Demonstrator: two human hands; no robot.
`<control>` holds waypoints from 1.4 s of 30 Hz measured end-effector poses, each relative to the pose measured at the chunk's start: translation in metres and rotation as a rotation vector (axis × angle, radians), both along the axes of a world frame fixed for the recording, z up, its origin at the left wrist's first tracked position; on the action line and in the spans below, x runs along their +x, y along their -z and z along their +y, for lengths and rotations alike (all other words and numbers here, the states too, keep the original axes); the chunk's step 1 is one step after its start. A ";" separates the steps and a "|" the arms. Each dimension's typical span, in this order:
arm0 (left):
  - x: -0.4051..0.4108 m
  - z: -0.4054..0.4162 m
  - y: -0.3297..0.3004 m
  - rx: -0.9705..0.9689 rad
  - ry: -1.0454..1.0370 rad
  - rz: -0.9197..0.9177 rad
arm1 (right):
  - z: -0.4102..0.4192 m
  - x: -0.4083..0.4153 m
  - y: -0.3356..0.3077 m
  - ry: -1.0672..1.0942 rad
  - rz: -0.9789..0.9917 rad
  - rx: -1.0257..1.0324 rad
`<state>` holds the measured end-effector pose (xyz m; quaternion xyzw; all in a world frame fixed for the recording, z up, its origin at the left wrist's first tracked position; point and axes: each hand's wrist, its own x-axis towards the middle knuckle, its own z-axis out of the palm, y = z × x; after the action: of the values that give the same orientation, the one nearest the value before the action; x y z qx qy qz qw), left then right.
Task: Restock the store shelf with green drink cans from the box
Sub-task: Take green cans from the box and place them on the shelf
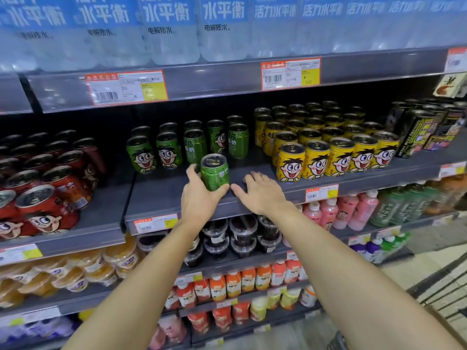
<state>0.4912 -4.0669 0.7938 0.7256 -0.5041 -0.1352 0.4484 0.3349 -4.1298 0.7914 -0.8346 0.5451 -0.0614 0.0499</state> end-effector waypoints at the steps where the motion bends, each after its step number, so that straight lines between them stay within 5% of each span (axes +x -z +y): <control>1: 0.000 -0.001 0.000 0.013 -0.008 0.030 | 0.001 0.000 0.000 0.000 -0.002 -0.005; 9: 0.002 -0.012 -0.002 -0.005 -0.044 -0.076 | 0.003 0.001 0.004 0.017 -0.018 -0.029; 15: -0.004 -0.056 -0.017 0.047 -0.184 0.160 | 0.002 0.002 0.004 0.026 -0.028 -0.036; 42: -0.021 -0.138 -0.011 0.019 -0.397 0.236 | -0.004 0.002 0.018 0.004 -0.108 -0.193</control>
<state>0.4703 -4.2050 0.8049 0.7941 -0.2943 -0.1330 0.5149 0.3374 -4.1337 0.7730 -0.8299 0.5349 -0.1586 -0.0016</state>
